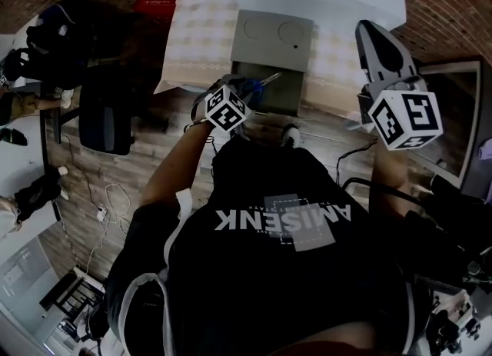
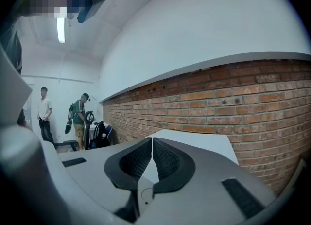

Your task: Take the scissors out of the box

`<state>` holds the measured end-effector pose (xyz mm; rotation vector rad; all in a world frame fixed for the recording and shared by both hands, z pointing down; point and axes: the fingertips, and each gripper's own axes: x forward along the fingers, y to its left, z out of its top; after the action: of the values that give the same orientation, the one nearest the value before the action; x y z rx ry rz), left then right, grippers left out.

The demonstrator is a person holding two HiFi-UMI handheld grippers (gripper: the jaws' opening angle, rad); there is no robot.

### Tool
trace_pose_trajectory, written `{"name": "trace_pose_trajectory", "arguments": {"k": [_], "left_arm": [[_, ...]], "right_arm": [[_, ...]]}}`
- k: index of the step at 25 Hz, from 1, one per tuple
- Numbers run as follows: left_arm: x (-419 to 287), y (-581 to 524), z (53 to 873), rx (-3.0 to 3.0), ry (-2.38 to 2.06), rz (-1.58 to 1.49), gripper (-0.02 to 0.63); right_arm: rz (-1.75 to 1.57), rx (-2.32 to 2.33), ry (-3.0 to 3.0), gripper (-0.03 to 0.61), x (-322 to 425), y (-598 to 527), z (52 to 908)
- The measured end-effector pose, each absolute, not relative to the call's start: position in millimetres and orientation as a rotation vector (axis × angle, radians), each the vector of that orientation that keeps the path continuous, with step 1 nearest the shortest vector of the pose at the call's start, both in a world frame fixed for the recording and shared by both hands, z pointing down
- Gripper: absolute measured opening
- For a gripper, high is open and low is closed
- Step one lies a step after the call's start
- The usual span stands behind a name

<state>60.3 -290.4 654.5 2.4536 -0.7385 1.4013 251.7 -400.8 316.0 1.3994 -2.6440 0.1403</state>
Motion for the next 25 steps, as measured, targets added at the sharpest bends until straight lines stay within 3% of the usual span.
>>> {"name": "trace_pose_trajectory", "arguments": {"k": [25], "left_arm": [[62, -276, 740, 2.274, -0.548, 1.629, 0.147]], "right_arm": [[0.175, 1.438, -2.573, 0.041, 262, -391, 343]]}}
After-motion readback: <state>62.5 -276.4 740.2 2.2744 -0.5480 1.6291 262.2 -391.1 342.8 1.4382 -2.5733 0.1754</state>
